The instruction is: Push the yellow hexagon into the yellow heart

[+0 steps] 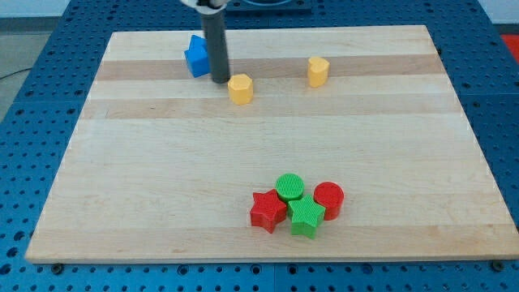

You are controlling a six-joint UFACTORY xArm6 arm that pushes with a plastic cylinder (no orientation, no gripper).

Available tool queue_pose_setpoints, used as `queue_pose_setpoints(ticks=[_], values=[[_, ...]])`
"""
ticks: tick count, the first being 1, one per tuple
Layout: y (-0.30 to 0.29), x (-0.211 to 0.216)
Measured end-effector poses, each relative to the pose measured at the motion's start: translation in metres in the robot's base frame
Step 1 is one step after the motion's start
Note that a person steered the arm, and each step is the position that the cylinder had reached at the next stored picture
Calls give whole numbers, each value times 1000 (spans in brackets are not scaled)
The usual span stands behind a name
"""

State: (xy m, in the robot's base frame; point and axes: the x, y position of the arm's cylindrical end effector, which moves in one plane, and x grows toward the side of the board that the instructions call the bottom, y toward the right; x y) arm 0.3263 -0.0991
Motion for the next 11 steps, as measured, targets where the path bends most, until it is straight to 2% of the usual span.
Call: queue_pose_setpoints(ticks=[1,5,7,8,9,11], values=[[-9,22],[122,28],[134,57],[160,55],[163,35],[163,30]])
